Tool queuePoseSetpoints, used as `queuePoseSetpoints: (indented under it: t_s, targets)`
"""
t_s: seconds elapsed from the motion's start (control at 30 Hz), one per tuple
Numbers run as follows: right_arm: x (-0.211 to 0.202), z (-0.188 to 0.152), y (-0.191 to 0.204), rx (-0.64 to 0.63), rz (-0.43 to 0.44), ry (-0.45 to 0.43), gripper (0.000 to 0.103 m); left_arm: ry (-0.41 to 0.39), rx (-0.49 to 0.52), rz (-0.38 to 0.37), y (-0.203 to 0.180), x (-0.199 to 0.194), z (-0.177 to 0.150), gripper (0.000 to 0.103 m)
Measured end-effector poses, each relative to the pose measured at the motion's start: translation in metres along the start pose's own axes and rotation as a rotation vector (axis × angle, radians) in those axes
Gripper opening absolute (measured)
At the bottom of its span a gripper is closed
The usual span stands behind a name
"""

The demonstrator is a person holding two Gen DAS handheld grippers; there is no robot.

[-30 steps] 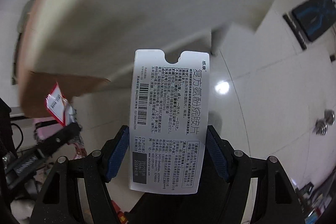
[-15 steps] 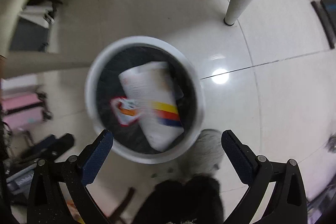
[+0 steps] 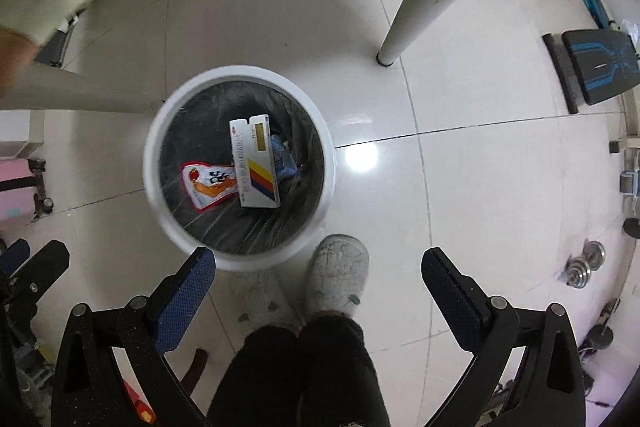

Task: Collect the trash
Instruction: 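Carry wrapper and leaflet over the bin and open both tools to drop them, then grasp the cream medicine box with the left tool while the right tool grasps the milk carton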

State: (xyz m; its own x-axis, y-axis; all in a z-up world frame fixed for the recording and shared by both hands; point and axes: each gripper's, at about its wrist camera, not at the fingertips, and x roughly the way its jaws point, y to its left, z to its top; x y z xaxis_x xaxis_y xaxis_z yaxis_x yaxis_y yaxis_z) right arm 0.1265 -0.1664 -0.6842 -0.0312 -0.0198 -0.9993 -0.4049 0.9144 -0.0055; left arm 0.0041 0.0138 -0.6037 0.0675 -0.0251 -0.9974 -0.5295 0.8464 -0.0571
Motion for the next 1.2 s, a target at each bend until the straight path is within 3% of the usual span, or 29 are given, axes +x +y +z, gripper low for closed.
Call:
queuePoseSetpoints:
  t_s: [0.3,0.8,0.93,1.07,1.2]
  targets:
    - [-0.14,-0.038,0.005,-0.031,0.016,-0.088,0.103,-0.036,-0.043,-0.025,-0.004,-0.105,-0.024,0.099]
    - [-0.358,-0.088,0.01,-0.05,0.093,-0.192,0.103,-0.15,-0.001,-0.025,-0.01,-0.275,-0.046,0.099]
    - [-0.409,-0.081,0.009,-0.017,0.143,-0.24,0.103,-0.252,0.003,-0.02,-0.013,-0.321,-0.027,0.099]
    - [-0.451,-0.055,-0.001,0.024,0.179,-0.296,0.103,-0.343,0.006,0.041,-0.016,-0.357,0.012,0.099]
    - [-0.479,-0.015,-0.012,0.042,0.175,-0.321,0.103,-0.358,-0.007,0.072,-0.019,-0.366,0.063,0.099]
